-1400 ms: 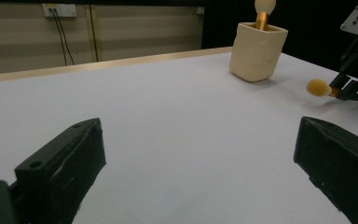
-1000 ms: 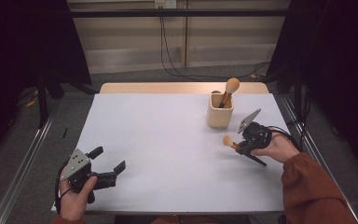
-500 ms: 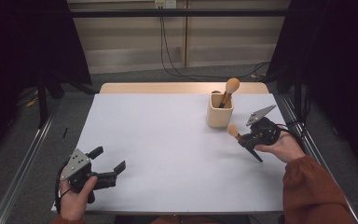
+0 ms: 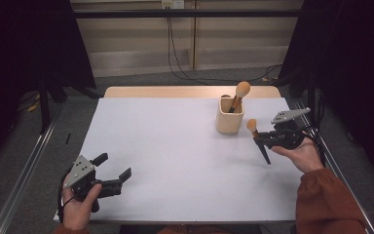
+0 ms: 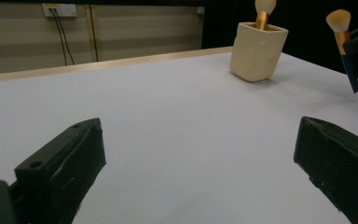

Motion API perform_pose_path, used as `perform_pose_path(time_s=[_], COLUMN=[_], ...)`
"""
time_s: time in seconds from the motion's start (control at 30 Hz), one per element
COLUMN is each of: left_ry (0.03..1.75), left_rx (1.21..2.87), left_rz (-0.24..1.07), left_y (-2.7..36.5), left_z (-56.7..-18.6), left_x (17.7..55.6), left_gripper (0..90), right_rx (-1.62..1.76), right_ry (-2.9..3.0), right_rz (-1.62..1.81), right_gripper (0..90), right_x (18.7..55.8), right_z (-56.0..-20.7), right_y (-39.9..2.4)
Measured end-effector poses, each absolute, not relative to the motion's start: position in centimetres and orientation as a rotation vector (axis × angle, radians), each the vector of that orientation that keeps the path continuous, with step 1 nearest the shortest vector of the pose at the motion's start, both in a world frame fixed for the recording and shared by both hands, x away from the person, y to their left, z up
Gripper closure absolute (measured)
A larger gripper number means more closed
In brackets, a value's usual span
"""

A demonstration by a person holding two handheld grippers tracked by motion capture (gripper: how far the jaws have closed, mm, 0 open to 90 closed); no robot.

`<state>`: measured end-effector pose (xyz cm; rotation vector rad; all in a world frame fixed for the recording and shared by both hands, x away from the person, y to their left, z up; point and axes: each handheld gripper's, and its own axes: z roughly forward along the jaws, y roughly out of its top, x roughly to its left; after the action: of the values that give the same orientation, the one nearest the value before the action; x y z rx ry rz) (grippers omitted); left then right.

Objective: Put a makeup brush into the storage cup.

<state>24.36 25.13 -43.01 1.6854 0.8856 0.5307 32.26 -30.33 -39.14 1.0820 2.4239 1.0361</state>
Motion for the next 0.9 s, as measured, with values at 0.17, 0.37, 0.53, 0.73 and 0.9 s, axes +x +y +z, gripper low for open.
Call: perform_pose_path(time_s=[0.17,0.37,0.53,0.73,0.9], left_ry=[0.886,0.883,0.883,0.883,0.884], left_rx=[1.686,1.687,1.687,1.686,1.685], left_rz=[0.531,0.533,0.534,0.533,0.534], left_y=[25.1,25.1,25.1,25.1,25.2], left_z=[-43.0,-43.0,-43.0,-43.0,-43.0], left_x=[24.4,24.4,24.3,24.4,24.3], left_gripper=[2.0,2.0,2.0,2.0,2.0], right_rx=[1.133,1.180,1.213,1.226,1.219], right_ry=[2.345,2.266,2.196,2.137,2.070], right_rz=[1.108,1.196,1.280,1.338,1.416], right_gripper=[72.5,72.5,72.4,72.4,72.4], right_x=[32.1,31.8,31.5,31.3,30.9], right_z=[-39.2,-39.3,-39.7,-39.9,-39.8], right_y=[-30.7,-30.9,-31.2,-31.3,-31.6])
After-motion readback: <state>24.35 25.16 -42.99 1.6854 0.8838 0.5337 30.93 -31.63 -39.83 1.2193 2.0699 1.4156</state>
